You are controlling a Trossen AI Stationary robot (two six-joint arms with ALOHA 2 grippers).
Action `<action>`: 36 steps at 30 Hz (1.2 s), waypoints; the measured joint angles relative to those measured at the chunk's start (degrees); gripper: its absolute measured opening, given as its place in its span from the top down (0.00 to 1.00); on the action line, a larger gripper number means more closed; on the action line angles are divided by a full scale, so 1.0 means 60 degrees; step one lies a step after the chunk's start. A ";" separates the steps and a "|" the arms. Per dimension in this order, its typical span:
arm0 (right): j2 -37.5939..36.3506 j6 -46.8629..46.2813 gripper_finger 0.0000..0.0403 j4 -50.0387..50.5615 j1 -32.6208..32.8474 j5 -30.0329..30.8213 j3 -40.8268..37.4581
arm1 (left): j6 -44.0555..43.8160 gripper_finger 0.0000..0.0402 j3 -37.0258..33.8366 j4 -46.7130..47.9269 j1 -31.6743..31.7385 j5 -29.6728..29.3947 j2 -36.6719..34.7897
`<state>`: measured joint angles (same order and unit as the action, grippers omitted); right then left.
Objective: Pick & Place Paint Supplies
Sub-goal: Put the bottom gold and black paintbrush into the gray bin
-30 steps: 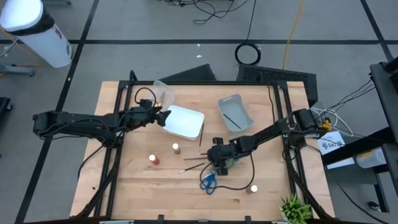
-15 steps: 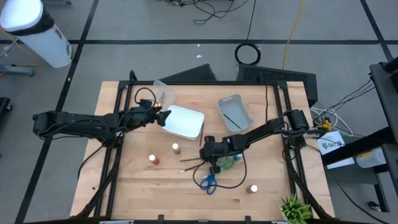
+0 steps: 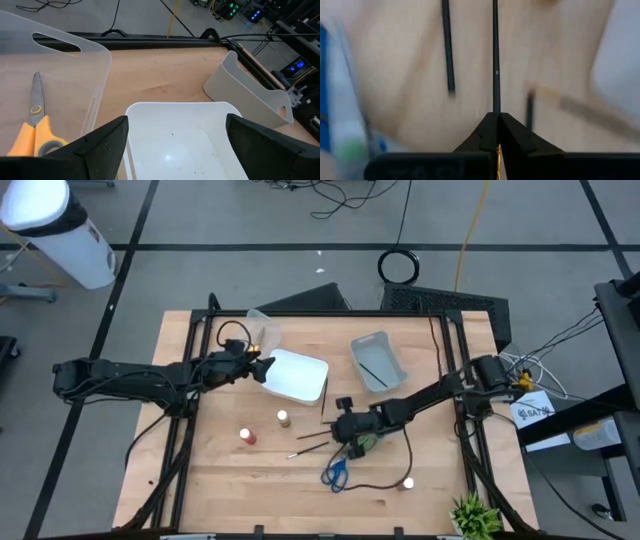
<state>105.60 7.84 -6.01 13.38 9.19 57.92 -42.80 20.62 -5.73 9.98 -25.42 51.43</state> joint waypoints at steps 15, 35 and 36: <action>-0.3170 -0.0399 1.00 0.1240 -0.0053 0.1564 -0.0092 | -0.0001 0.14 0.0000 0.0014 0.0000 0.0071 -0.0001; -0.7821 -0.4729 0.96 0.0346 -0.3576 0.3104 -0.5820 | -0.0147 0.14 0.0000 -0.0055 0.0000 0.0243 0.0002; -0.7821 -0.4671 0.94 0.0027 -0.3663 0.2883 -0.5900 | -0.0147 0.14 0.0000 -0.0055 0.0000 0.0239 0.0002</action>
<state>58.67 -20.19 -5.84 -8.59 26.48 22.52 -43.68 20.62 -6.07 9.98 -23.99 51.44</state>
